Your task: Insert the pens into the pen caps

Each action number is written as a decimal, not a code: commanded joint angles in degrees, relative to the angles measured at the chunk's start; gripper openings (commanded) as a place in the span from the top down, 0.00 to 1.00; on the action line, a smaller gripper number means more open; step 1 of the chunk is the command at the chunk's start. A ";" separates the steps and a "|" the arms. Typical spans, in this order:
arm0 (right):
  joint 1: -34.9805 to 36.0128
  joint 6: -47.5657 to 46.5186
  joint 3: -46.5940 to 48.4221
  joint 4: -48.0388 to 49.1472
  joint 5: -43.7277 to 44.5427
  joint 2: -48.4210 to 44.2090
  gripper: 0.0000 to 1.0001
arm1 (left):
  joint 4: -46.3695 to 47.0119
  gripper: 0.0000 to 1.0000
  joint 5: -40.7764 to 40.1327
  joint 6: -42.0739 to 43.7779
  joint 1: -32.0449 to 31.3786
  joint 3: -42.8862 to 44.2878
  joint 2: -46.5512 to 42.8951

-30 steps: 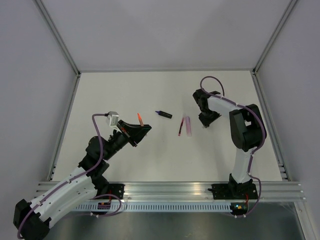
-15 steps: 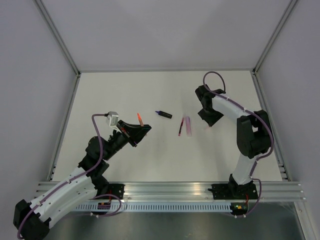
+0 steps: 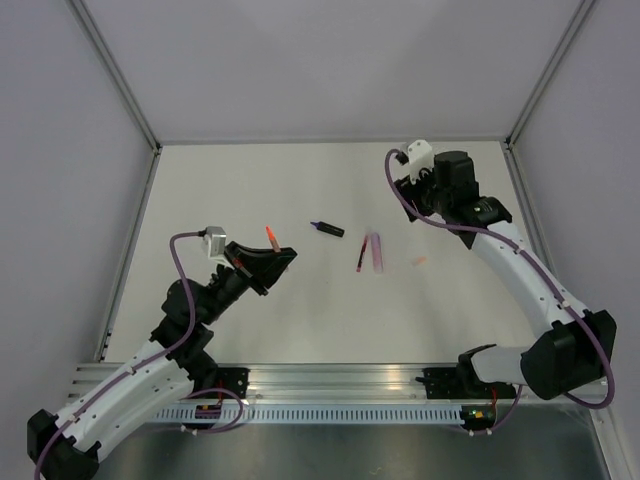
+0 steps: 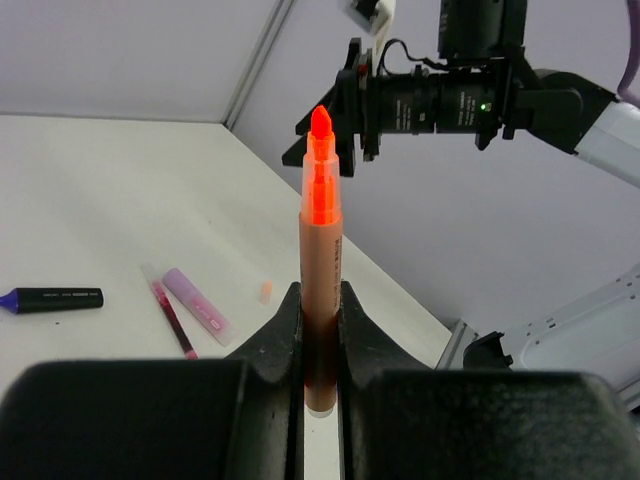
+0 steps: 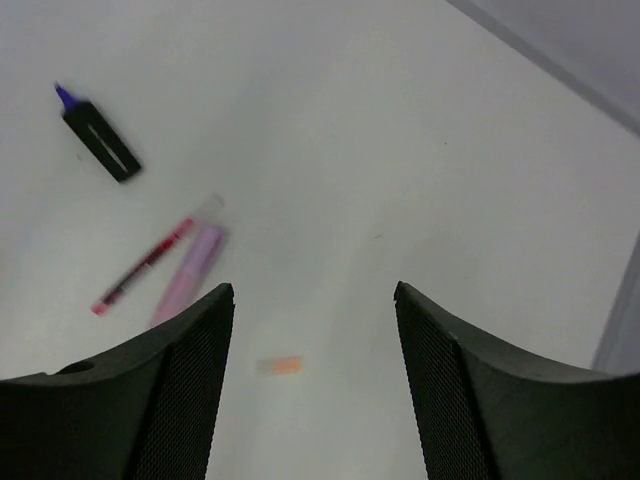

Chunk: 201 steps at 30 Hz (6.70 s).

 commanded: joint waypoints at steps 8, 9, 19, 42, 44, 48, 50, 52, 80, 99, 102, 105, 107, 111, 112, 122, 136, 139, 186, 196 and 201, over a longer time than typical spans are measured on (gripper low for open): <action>-6.54 -53.62 3.15 -17.93 -11.73 12.24 0.30 | 0.12 0.98 -1.86 1.57 -0.02 -1.16 -1.30; -6.72 -54.76 3.78 -18.99 -12.69 14.69 0.30 | 0.04 0.98 -2.03 1.57 -0.02 -1.16 -1.39; -7.16 -58.90 -3.15 -18.38 -17.27 20.08 0.30 | -0.32 0.97 -3.00 1.31 -0.02 -1.16 -1.30; -4.97 -61.10 -6.76 -15.74 -14.38 25.79 0.35 | -0.49 0.97 -3.53 1.22 -0.11 -1.24 -1.39; -4.61 -61.54 -5.97 -15.75 -13.76 26.93 0.35 | -0.49 0.97 -3.53 1.31 -0.03 -1.16 -1.21; -4.17 -61.45 -5.18 -15.22 -14.46 27.99 0.35 | -0.49 0.97 -3.62 1.39 -0.11 -1.24 -1.30; -4.26 -61.28 -4.39 -16.27 -14.20 29.30 0.37 | -0.49 0.97 -3.71 1.48 -0.11 -1.24 -1.21; -4.26 -61.28 -3.77 -17.76 -13.50 30.27 0.40 | -0.49 0.97 -3.79 1.48 -0.11 -1.24 -1.12; -5.75 -57.77 -3.86 -16.45 -8.74 33.70 1.00 | -0.75 0.97 -4.23 1.57 -0.11 -1.24 -1.39; -4.96 -11.91 14.68 -12.75 -19.12 30.54 1.00 | -5.93 0.98 -4.06 4.21 -0.11 2.88 6.67; -5.14 -0.13 22.66 -16.78 -18.33 31.24 1.00 | -8.92 0.98 0.48 3.94 -0.02 7.44 12.03; -4.79 11.12 24.81 -11.06 -21.56 28.10 1.00 | -4.47 0.98 7.69 3.68 -0.11 7.37 14.95; -4.26 20.69 16.48 -3.13 -22.55 20.37 1.00 | -2.78 0.98 10.34 3.33 -0.03 7.37 16.71; -2.24 36.25 -0.48 19.24 -20.42 5.26 1.00 | 0.82 0.98 17.28 2.63 -0.11 7.28 17.86; -1.89 39.15 -7.65 23.58 -21.05 -0.60 1.00 | 2.92 0.98 18.43 1.67 -0.11 6.93 18.03; 9.26 44.36 -24.94 42.58 -19.47 -21.75 1.00 | 12.25 0.98 31.18 -1.68 -0.46 7.63 24.98; 14.19 48.24 -35.50 61.25 -23.25 -24.40 1.00 | 17.97 0.98 35.58 -4.76 -0.90 8.16 31.57; 15.51 48.23 -35.32 61.42 -23.25 -24.04 1.00 | 17.70 0.98 35.49 -4.50 -0.99 8.25 31.66; 27.82 43.75 -32.16 51.85 -22.64 -17.19 1.00 | 14.63 0.98 29.96 -1.95 -0.99 6.49 25.69; 33.35 39.36 -31.55 47.88 -15.60 -17.45 0.95 | 13.66 0.98 27.76 -1.16 -0.99 5.87 23.84; 33.88 38.83 -31.46 47.36 -13.85 -18.76 0.68 | 13.75 0.98 28.37 -1.07 -0.99 6.14 24.45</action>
